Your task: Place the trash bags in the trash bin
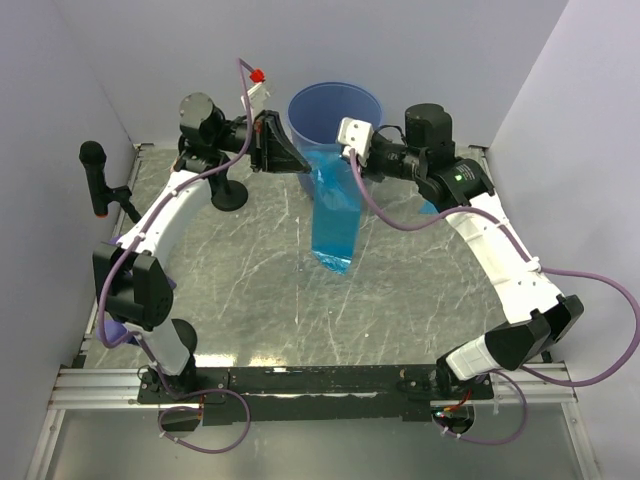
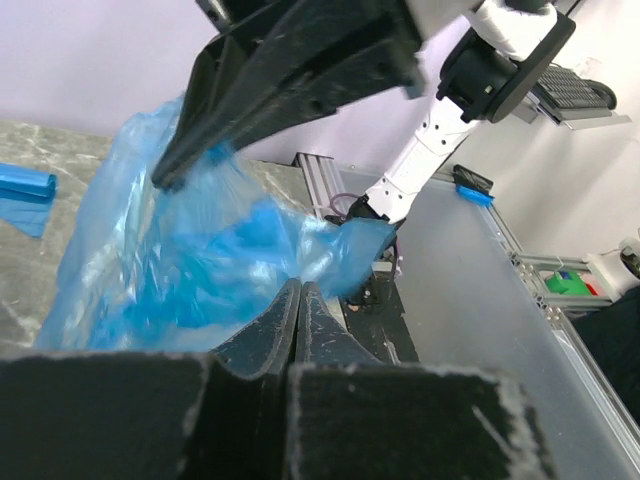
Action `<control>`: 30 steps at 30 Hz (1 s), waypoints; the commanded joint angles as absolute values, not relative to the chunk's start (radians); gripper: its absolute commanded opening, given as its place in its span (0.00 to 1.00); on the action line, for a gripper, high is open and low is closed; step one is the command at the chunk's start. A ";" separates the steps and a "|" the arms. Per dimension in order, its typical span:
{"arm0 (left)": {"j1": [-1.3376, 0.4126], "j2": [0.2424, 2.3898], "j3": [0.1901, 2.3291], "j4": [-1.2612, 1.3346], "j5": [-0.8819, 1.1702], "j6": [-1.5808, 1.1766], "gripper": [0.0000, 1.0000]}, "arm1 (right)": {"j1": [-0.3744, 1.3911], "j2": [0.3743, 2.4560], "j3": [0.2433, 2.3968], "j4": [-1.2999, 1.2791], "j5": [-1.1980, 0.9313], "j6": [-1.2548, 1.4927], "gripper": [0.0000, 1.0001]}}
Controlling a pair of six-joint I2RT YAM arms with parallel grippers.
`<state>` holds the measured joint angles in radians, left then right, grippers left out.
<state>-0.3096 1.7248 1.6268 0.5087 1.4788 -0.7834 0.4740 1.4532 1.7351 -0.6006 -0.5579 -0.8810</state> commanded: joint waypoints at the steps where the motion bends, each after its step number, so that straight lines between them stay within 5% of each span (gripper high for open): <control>1: -0.298 1.646 1.646 0.531 1.695 -0.807 0.01 | 0.431 1.401 1.712 -0.566 -0.543 -0.833 0.00; 9: -0.293 1.638 1.644 0.518 1.684 -0.778 0.01 | 0.410 1.365 1.690 -0.572 -0.609 -0.836 0.00; 12: -0.265 1.647 1.637 0.512 1.620 -0.750 0.41 | 0.413 1.355 1.698 -0.589 -0.663 -0.847 0.00; 15: -0.262 1.672 1.651 0.477 1.557 -0.730 0.56 | 0.414 1.351 1.695 -0.595 -0.667 -0.854 0.00; 19: -0.278 1.677 1.652 0.343 1.484 -0.615 0.61 | 0.414 1.355 1.704 -0.594 -0.661 -0.851 0.00; 25: -0.344 1.707 1.814 -0.278 1.401 -0.125 0.62 | 0.419 1.370 1.718 -0.586 -0.643 -0.845 0.00; 30: -0.357 1.695 1.738 -0.082 1.370 -0.256 0.61 | 0.436 1.384 1.727 -0.591 -0.640 -0.859 0.00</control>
<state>-0.3492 1.7123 1.7653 -0.0967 1.4048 -0.2783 0.4202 1.3808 1.6829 -0.6060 -0.6327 -0.8459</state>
